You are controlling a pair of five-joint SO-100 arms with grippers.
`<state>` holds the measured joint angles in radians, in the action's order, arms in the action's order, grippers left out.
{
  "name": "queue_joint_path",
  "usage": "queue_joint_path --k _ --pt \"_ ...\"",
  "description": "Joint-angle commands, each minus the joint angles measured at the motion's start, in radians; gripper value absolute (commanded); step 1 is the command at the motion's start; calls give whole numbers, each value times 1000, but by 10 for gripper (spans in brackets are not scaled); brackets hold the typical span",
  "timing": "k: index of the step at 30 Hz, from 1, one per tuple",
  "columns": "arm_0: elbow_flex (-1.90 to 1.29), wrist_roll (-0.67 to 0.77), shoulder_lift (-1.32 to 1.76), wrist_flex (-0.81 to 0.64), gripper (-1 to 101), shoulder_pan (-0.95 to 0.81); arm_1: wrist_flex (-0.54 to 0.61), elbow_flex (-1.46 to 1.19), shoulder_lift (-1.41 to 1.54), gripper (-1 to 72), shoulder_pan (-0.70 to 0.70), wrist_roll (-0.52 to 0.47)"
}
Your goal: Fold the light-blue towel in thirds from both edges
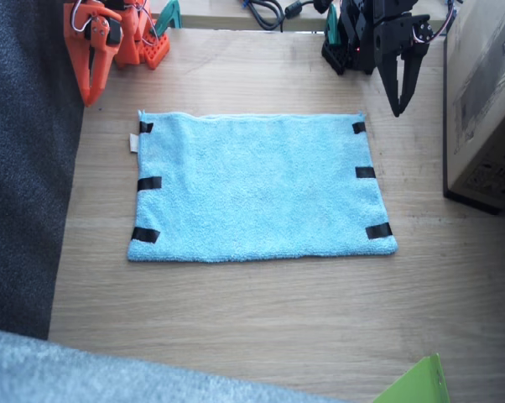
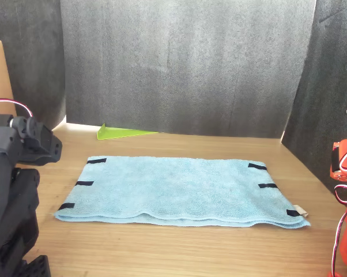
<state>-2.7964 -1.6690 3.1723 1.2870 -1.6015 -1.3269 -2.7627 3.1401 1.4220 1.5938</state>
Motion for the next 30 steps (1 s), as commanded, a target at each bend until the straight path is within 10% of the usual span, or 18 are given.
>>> queue_joint_path --k 1,8,18,23,30 --pt "18 -18 6 8 -4 -40 -9 25 -5 0 -6 -3" --pt "161 -25 -247 -48 -4 -51 104 313 -532 0 17 -25" --pt "623 2 -818 -17 -4 -43 28 833 -1183 0 74 -235" --pt "746 8 -1042 -5 6 -41 -37 996 -1407 0 158 -184" --pt "795 21 -1200 -3 153 3 -123 1175 -1713 133 229 -164"
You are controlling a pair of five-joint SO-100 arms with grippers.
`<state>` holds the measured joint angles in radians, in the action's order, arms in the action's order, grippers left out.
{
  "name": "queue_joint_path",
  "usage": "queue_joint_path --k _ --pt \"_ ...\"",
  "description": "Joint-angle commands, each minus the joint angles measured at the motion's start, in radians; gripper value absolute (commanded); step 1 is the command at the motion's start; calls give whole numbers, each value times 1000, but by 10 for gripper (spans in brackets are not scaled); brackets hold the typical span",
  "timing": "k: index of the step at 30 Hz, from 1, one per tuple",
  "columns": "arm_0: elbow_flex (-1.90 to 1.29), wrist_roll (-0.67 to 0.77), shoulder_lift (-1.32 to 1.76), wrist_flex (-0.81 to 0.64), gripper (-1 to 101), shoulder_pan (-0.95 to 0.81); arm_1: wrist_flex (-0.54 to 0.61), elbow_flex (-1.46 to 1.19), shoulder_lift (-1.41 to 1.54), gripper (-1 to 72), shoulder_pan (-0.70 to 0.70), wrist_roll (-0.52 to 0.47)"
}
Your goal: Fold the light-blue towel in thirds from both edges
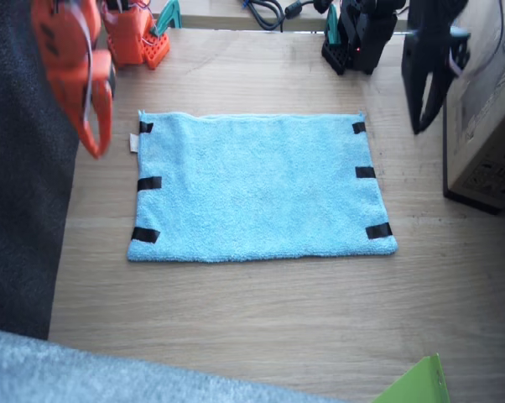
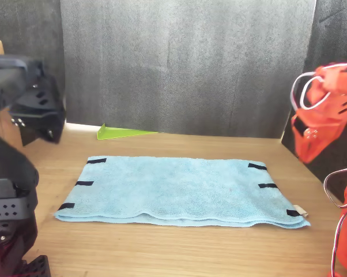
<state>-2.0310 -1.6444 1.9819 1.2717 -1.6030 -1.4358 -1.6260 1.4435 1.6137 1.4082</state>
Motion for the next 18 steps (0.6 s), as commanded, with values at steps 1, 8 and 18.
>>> queue_joint_path --k 1,8,18 --pt "26 -3 -15 12 164 6 -11 38 -31 141 46 21" --pt "-29 -14 11 8 187 6 -3 38 -89 159 74 28" --pt "-66 -15 26 -3 188 18 23 29 -143 188 120 43"
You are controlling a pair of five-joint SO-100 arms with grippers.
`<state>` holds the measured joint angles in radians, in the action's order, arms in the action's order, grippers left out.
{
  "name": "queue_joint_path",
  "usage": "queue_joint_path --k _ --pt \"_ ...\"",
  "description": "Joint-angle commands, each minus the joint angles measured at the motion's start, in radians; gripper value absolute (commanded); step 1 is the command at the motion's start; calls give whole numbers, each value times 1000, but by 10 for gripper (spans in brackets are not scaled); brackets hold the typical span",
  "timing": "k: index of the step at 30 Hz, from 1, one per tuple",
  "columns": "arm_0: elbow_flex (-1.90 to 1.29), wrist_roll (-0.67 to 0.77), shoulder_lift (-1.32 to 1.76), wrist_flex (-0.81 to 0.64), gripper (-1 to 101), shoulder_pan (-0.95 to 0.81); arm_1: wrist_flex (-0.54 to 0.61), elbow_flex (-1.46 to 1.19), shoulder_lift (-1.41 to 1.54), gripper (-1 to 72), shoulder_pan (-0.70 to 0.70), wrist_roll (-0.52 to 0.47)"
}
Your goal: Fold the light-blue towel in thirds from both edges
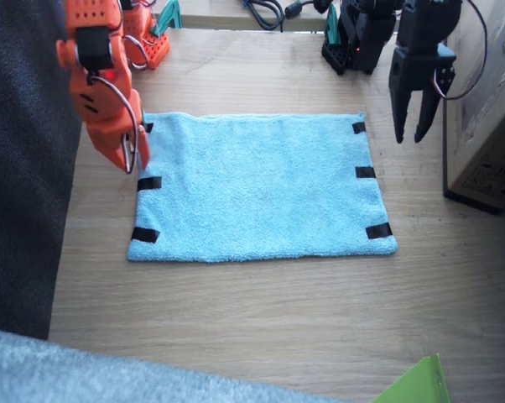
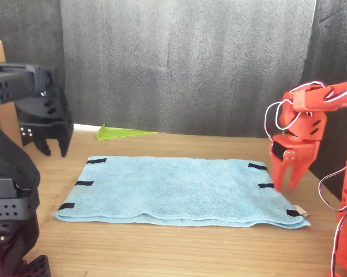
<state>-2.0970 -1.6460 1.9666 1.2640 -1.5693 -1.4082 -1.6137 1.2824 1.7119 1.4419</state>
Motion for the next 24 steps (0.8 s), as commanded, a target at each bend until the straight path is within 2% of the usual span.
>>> queue_joint_path --k 1,8,24 --pt "0 -15 41 5 188 -15 -6 17 18 192 25 8" --pt "2 -14 38 5 188 -15 -15 26 8 220 23 -2" --pt "37 -21 -8 20 203 9 -3 12 -106 225 23 -9"
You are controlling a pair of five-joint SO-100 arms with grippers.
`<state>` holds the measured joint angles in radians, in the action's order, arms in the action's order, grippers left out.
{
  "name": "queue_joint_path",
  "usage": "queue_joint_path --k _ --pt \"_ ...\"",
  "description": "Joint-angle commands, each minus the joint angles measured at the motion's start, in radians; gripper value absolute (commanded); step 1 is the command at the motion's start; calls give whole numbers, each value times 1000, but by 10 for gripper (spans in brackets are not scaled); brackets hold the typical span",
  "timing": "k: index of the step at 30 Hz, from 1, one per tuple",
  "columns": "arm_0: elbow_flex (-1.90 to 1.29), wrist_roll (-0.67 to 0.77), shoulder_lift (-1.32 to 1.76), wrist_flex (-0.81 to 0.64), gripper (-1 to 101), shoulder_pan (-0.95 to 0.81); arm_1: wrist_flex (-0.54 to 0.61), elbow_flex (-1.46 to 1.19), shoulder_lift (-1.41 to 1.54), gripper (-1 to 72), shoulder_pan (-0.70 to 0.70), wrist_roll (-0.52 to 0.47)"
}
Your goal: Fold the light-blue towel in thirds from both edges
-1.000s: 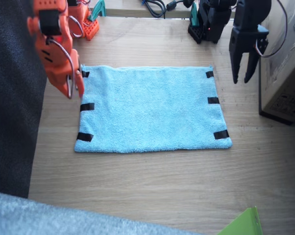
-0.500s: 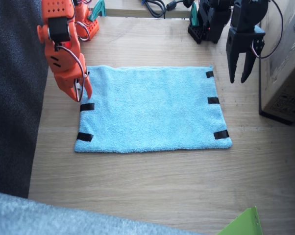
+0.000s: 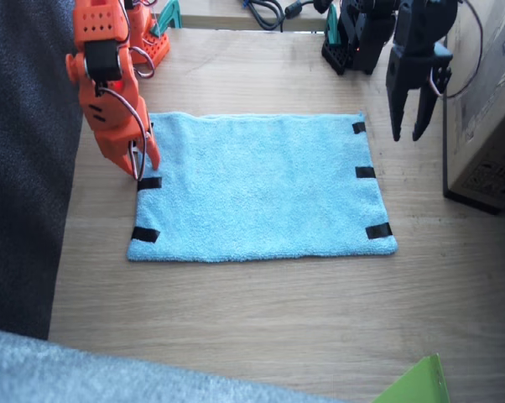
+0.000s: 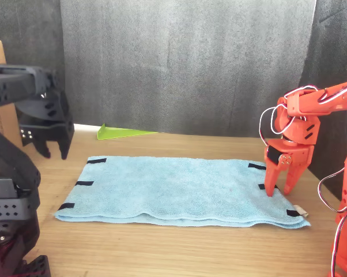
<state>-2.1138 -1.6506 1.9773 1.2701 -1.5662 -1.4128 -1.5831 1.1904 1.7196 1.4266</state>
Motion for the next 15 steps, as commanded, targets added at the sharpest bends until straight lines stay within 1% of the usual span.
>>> queue_joint_path --k 1,7,15 --pt "75 -18 -48 20 204 9 2 -17 -23 225 17 6" --pt "189 -17 -198 60 222 44 14 -29 -35 227 21 2" --pt "201 -9 -301 83 229 114 14 -29 -40 229 21 3"
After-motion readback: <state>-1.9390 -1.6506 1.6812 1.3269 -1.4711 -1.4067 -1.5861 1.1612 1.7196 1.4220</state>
